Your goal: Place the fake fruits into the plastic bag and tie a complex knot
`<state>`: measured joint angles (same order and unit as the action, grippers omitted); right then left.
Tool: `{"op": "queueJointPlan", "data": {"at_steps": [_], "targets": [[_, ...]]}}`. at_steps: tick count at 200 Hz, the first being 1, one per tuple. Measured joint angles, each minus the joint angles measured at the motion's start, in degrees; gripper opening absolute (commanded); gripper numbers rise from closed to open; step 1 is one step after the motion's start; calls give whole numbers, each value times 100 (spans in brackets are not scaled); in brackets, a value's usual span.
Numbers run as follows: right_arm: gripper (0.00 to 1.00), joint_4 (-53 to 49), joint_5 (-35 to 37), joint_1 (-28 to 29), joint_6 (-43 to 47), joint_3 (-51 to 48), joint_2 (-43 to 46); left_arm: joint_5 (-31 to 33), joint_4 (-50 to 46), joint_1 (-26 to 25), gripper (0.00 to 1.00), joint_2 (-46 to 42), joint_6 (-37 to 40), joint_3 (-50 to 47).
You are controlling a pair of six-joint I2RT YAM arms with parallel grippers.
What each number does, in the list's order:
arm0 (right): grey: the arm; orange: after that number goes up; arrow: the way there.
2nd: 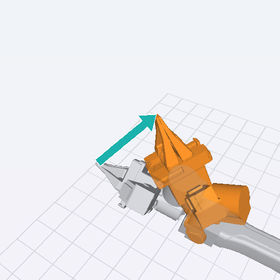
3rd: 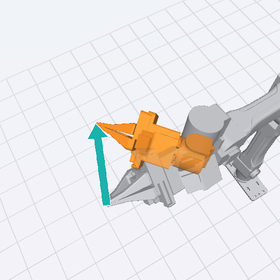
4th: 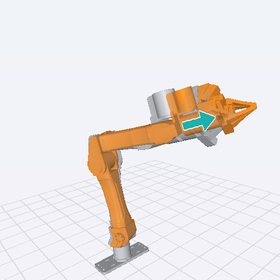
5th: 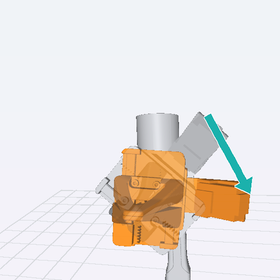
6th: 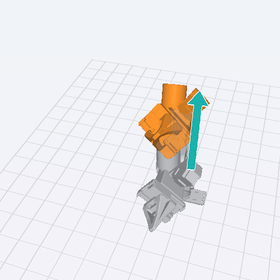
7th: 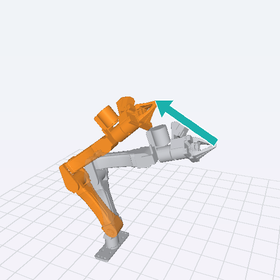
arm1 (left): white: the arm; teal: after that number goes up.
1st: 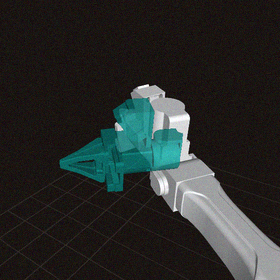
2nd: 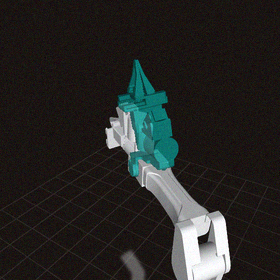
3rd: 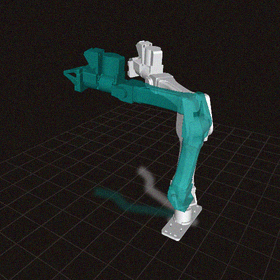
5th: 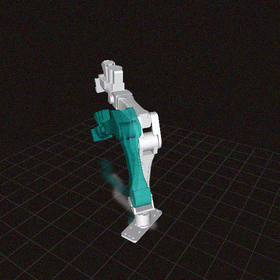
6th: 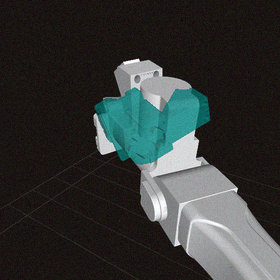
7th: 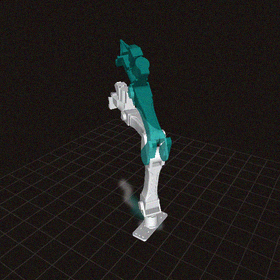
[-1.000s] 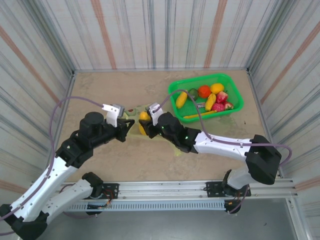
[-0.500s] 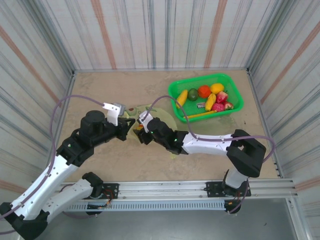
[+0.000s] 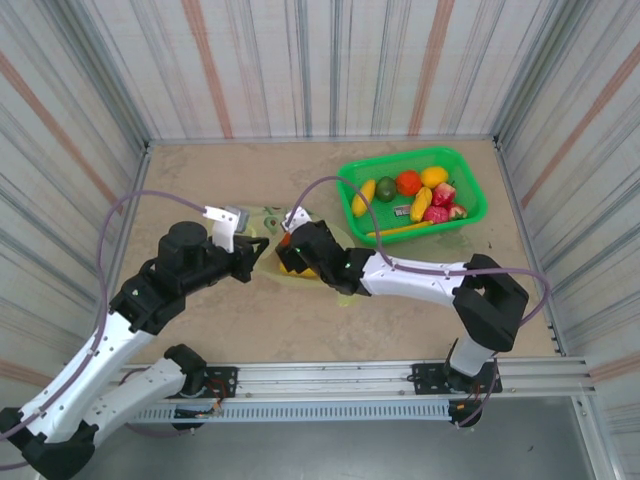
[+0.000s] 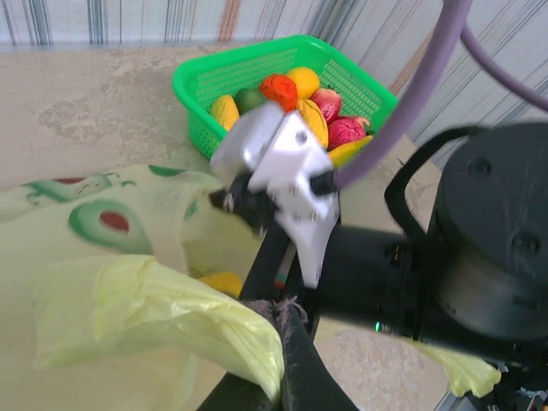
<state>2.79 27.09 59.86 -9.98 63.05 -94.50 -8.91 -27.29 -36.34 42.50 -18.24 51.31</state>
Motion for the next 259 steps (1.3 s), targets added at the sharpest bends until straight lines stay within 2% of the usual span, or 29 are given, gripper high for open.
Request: {"op": "queueJointPlan", "data": {"at_steps": [40, 61, 87, 135, 167, 193, 226, 259], "targets": [[88, -627, 636, -328, -2, 387, 98, -2, 0, 0, 0, -50, 0, -7], [87, -831, 518, -605, 0, 708, 101, -15, 0, 0, 0, -20, 0, -9], [87, -999, -415, -841, 24, 955, 109, -66, 0, 0, 0, -2, -2, -11], [86, -1279, -2389, -813, 0, 1058, 393, -155, 4, 0, 0, -9, -116, -26], [84, -1156, -3145, -949, -391, 787, 1062, -212, 4, -2, 0, -9, -232, -55], [81, -1058, -3622, -1412, -876, 634, 1665, -208, 4, -4, 0, -7, -332, -55], [82, -1401, -3335, -2326, -1392, 732, 1851, -195, 0, -7, 0, 52, -507, -55], [77, -2286, -2822, -3272, -2140, 1294, 964, -195, -59, -7, 0, 221, -610, -55]]}}
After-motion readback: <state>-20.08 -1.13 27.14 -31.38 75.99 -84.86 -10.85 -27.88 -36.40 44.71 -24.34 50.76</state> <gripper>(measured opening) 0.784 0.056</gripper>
